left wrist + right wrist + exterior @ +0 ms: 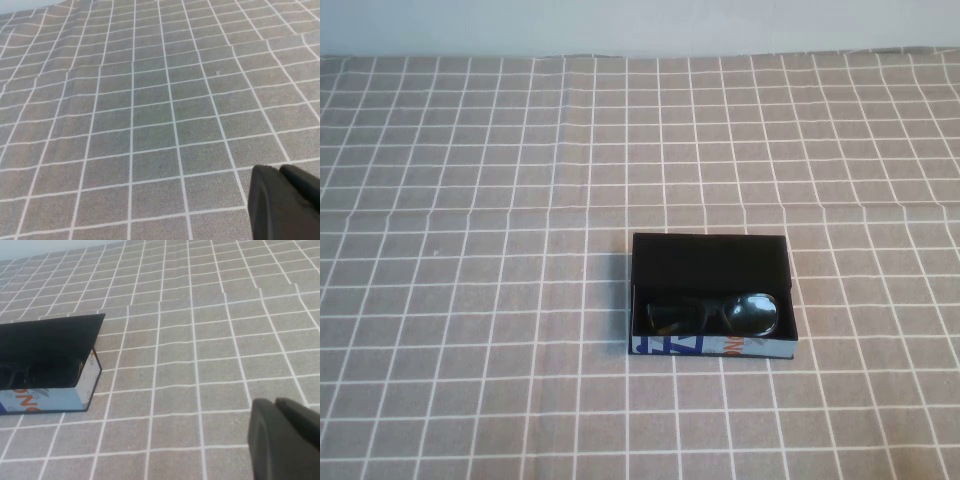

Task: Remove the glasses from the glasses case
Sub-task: Pick up the glasses from the glasses case

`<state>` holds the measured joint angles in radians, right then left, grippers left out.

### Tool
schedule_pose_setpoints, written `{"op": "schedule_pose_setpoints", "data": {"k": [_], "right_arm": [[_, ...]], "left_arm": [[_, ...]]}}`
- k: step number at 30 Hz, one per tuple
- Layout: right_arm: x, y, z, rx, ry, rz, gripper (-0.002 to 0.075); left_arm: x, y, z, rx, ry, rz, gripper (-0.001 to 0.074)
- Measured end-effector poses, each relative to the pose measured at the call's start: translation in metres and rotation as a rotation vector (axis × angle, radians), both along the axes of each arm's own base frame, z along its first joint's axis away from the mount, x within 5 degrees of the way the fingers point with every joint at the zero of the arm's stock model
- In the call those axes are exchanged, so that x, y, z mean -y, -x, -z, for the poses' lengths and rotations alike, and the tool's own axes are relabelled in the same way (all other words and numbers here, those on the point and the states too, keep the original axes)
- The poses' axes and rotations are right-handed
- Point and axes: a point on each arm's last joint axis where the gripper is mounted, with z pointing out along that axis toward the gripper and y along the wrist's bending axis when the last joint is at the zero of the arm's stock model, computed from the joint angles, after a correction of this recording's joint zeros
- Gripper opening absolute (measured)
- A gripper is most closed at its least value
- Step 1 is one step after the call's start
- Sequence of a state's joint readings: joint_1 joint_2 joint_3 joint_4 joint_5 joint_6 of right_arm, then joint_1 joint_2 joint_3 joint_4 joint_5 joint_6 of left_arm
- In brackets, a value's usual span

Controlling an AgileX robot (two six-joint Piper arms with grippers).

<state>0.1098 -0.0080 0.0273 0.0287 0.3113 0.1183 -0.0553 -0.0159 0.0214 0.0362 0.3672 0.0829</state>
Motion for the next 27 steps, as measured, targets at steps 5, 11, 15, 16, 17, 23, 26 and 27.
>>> {"op": "schedule_pose_setpoints", "data": {"k": [5,11,15,16,17,23,26,27], "right_arm": [[0.0,0.0,0.0,0.0,0.0,0.0,-0.0018],[0.0,0.0,0.0,0.0,0.0,0.0,-0.0018],[0.0,0.0,0.0,0.0,0.0,0.0,-0.0018],[0.0,0.0,0.0,0.0,0.0,0.0,-0.0018],[0.0,0.0,0.0,0.0,0.0,0.0,-0.0018],[0.0,0.0,0.0,0.0,0.0,0.0,-0.0018],[0.0,0.0,0.0,0.0,-0.002,0.0,-0.0018],[-0.0003,0.0,0.0,-0.001,-0.01,-0.001,-0.0018]], "left_arm": [[0.0,0.0,0.0,0.0,0.0,0.0,-0.0004],[0.0,0.0,0.0,0.0,0.0,0.0,-0.0004],[0.0,0.0,0.0,0.0,0.0,0.0,-0.0005],[0.0,0.0,0.0,0.0,0.0,0.0,-0.0005],[0.0,0.0,0.0,0.0,0.0,0.0,-0.0004],[0.0,0.0,0.0,0.0,0.0,0.0,-0.0004],[0.0,0.0,0.0,0.0,0.0,0.0,-0.0004],[0.0,0.0,0.0,0.0,0.0,0.0,-0.0004]]}}
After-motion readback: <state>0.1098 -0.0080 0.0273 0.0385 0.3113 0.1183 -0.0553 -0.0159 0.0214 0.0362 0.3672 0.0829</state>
